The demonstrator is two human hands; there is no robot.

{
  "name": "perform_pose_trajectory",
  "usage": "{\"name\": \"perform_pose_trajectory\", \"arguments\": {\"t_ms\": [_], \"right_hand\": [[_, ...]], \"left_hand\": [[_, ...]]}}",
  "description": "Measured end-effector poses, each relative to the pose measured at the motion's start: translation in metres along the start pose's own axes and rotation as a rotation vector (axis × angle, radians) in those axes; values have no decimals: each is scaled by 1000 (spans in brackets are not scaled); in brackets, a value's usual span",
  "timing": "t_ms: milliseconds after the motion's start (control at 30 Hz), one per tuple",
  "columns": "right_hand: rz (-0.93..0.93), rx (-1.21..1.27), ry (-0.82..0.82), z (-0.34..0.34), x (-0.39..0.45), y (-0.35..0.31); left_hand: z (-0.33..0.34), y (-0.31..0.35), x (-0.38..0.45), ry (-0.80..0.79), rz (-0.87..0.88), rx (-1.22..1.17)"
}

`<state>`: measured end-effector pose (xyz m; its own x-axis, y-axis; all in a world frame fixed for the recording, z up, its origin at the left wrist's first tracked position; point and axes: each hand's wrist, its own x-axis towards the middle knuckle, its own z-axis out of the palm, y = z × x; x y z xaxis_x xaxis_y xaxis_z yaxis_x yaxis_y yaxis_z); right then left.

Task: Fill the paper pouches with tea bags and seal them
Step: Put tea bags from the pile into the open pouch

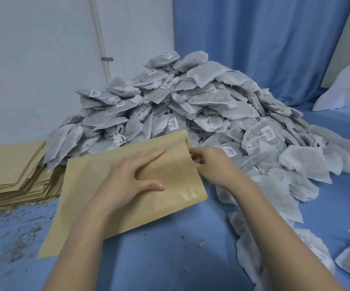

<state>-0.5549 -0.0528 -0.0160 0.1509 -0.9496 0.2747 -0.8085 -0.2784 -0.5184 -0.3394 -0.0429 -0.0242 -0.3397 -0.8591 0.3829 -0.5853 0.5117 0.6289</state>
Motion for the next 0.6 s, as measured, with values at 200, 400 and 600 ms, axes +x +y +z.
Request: {"name": "perform_pose_trajectory", "arguments": {"t_ms": [200, 400, 600], "right_hand": [[217, -812, -58, -19, -3, 29], [399, -731, 0, -19, -4, 42], [196, 136, 684, -29, 1, 29]], "left_hand": [[1, 0, 2, -3, -45, 16], [4, 2, 2, -23, -44, 32], [1, 1, 1, 12, -53, 1]]}}
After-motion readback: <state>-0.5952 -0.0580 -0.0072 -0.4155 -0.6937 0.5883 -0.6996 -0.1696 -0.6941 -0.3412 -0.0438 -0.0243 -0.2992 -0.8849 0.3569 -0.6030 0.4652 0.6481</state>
